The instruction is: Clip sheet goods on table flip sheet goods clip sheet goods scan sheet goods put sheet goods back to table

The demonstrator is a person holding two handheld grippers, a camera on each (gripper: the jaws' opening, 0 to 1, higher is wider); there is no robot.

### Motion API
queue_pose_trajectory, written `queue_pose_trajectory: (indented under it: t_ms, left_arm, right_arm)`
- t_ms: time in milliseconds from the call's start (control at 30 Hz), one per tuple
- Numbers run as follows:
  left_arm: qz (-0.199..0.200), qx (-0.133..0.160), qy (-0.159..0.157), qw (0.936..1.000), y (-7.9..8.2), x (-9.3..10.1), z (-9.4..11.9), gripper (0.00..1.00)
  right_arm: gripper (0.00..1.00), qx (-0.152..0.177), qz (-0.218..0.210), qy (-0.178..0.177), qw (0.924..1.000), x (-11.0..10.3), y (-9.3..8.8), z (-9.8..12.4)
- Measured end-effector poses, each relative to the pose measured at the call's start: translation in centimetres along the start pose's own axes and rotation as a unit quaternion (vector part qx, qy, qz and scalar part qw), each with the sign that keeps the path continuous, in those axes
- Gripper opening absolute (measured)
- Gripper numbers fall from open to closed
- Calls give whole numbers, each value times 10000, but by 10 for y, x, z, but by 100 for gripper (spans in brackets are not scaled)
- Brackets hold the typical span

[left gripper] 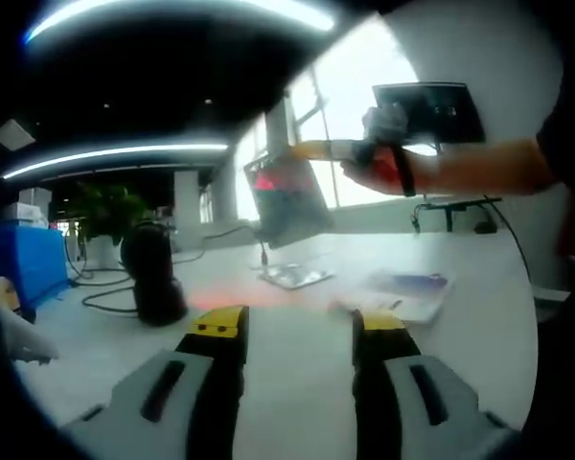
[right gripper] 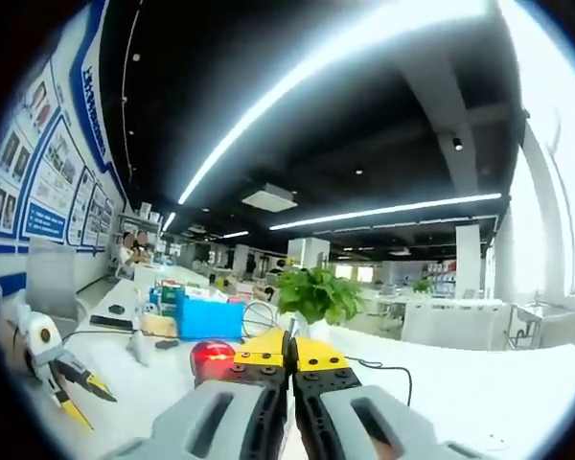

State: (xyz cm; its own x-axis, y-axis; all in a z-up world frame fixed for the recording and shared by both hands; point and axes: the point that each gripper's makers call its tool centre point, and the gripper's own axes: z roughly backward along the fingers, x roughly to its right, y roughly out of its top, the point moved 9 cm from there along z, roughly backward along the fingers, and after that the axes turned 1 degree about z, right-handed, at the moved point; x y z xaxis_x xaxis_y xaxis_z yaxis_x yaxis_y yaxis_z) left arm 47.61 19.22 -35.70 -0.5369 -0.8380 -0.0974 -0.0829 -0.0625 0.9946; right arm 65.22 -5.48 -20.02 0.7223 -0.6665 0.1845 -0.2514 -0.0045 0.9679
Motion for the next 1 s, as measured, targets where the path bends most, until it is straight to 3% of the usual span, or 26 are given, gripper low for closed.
queue_pose_trajectory:
  t_ms: [133,567,1000]
  left_arm:
    - [0,-6,0,10000,0,0,0,35]
    - [-89,-51,21,9999,-1,0,-1,35]
    - [-130,-132,61,9998,-3,-1,-2,35]
  right_arm:
    - [0,-73,282,141,9995,-3,-6,1]
    - [0,-408,582,511,9962,-12,-30,9]
    - [0,-598,574,422,9957,6,-54,11]
